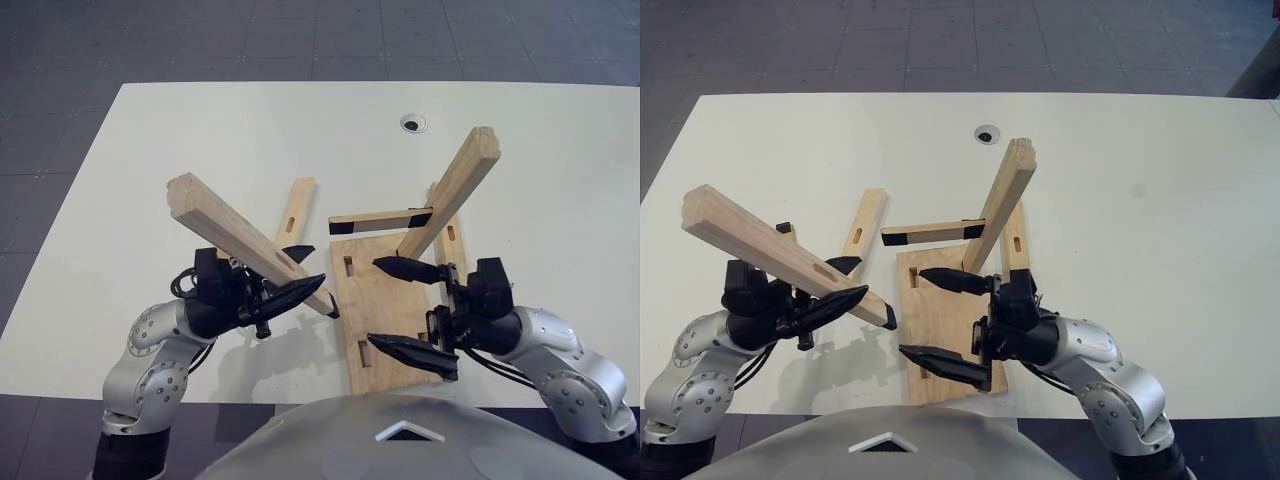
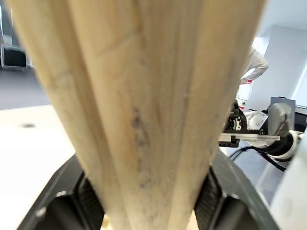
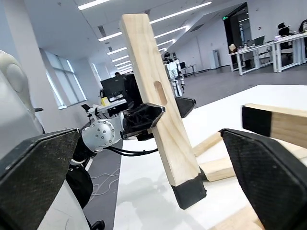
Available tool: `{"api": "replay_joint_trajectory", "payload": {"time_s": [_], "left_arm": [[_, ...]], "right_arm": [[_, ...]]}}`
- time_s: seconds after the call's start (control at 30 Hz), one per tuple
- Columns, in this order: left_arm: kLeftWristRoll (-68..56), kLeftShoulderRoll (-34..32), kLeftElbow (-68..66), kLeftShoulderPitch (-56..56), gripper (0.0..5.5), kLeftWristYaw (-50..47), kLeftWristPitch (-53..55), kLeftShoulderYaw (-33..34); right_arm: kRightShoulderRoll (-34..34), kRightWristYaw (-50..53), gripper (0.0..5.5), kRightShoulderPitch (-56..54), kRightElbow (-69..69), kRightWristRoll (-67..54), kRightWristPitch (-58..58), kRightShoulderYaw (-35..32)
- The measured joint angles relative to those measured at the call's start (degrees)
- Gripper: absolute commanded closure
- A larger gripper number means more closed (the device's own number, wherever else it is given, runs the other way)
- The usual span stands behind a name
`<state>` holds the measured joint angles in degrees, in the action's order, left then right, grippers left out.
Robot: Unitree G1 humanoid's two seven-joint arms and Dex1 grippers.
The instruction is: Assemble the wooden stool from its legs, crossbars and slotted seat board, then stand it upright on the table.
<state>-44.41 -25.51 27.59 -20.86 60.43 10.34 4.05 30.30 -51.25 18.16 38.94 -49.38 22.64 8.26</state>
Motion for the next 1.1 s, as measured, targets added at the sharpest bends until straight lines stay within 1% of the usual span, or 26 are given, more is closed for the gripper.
{"api": "replay_joint_trajectory", "payload": {"time_s": [0.1,0.23,0.37,0.57,0.8,1.1], "left_arm": [[2.7,1.8,-2.9,1.6,3.45,1.0,-3.8,-1.7],[3.5,2.9,-5.6,3.5,3.45,2.8,-7.0,-2.2],[4.9,5.4,-10.5,6.2,3.45,3.9,-12.1,-2.3],[9.1,6.5,-18.1,10.4,3.45,5.5,-17.6,-3.8],[11.5,8.0,-24.8,13.4,3.45,5.8,-21.6,-4.5],[11.9,9.3,-29.2,15.1,3.45,7.0,-23.0,-6.0]], "right_arm": [[3.5,-3.3,0.00,2.5,-0.2,3.4,-2.2,-1.8],[7.0,-7.4,0.00,4.2,-1.2,7.9,-5.1,-2.8],[7.0,-8.7,0.00,4.3,-3.4,9.9,-6.6,-2.9],[7.2,-9.7,0.00,4.9,-4.9,12.1,-7.7,-2.7],[8.0,-10.8,0.00,5.2,-5.9,13.2,-8.5,-2.7],[8.0,-11.1,0.00,5.0,-6.2,13.2,-8.6,-2.7]]}}
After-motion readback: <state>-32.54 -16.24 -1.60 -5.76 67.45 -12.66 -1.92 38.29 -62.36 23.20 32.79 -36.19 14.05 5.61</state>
